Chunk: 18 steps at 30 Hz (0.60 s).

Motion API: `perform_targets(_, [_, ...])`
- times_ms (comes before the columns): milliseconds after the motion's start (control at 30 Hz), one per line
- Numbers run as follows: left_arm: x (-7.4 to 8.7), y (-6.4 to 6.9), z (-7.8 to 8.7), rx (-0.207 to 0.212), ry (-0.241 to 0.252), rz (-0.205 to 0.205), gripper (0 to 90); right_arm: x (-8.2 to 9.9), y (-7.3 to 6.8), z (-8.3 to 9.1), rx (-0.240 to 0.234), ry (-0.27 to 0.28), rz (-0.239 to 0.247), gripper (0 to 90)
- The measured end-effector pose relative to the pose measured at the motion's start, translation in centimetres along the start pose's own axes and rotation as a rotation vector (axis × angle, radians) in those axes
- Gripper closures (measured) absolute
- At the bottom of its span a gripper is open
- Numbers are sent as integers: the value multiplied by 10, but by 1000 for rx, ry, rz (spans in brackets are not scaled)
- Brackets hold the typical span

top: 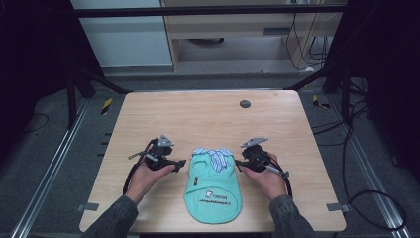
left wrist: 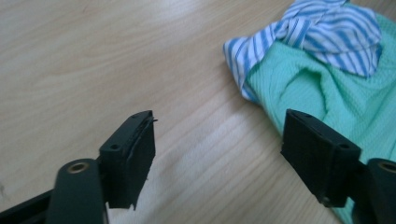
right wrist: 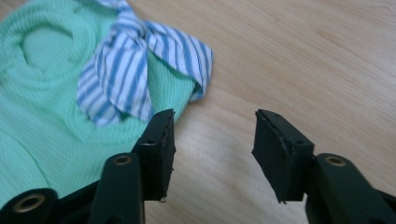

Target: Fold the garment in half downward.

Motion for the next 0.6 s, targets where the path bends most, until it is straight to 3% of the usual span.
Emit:
perform_targets(67, [-15,6,-3,-5,-5,-13,351,-13,2,-1,-21,5,-25,609])
perform_targets(200, [-28,16,-8,15,-6,-24,449,-22,1,-5,-26,0,-15,671])
perform_targets(300, [-41,24,-24,9,-21,-41,504,-33,2,-16,-32,-3,-11,736])
perform_targets(600, [-44,18,-52,-16,-56,-17,576,-42,7,-45,-33,-15,-58,716])
Point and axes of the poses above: each handheld gripper's, and its own axes: z roughly backward along the jaws, x roughly out of its underside, y roughly to its right, the point moved 8 cm from there along -z, roughly forward along the jaws, and after that the axes turned 11 degrees about z, right-handed, at the moved point
